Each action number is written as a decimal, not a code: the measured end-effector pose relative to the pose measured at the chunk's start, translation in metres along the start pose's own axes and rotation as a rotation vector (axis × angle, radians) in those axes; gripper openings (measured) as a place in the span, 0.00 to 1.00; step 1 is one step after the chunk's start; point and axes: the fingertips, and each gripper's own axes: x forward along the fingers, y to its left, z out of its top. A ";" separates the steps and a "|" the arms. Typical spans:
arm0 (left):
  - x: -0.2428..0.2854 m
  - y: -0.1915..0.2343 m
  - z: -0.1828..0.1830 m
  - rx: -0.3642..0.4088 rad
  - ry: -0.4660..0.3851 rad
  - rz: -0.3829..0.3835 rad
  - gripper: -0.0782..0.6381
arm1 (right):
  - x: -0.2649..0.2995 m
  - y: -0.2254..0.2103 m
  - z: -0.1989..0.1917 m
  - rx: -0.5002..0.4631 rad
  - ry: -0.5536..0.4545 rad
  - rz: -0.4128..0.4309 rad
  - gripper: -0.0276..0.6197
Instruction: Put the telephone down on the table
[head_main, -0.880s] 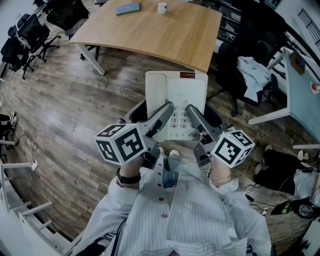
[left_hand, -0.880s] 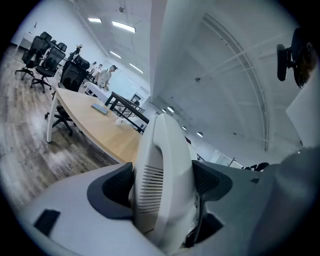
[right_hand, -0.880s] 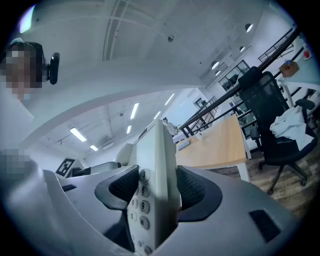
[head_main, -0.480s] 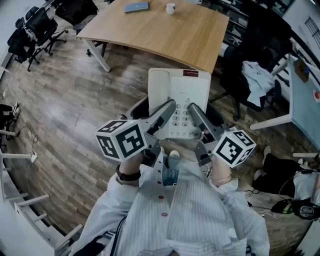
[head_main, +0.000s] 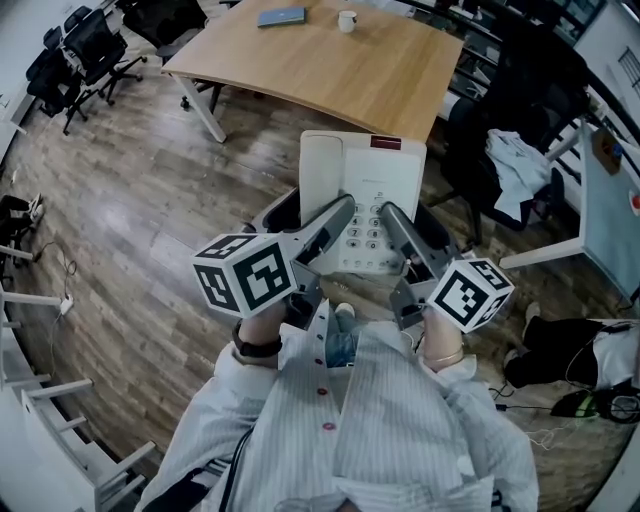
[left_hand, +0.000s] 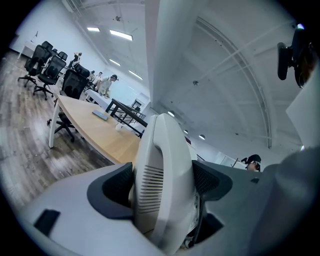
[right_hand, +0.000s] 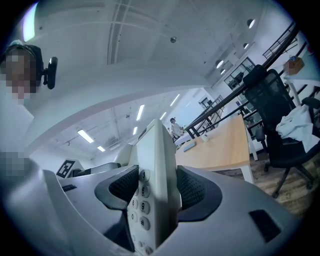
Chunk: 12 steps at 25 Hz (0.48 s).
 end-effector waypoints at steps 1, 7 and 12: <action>0.001 -0.002 -0.002 -0.001 0.001 0.003 0.63 | -0.002 -0.002 0.000 0.003 0.002 0.001 0.42; 0.007 -0.003 -0.014 -0.017 0.018 0.022 0.63 | -0.009 -0.012 -0.005 0.025 0.022 -0.001 0.42; 0.015 -0.001 -0.015 -0.016 0.031 0.030 0.63 | -0.007 -0.022 -0.004 0.049 0.027 0.000 0.42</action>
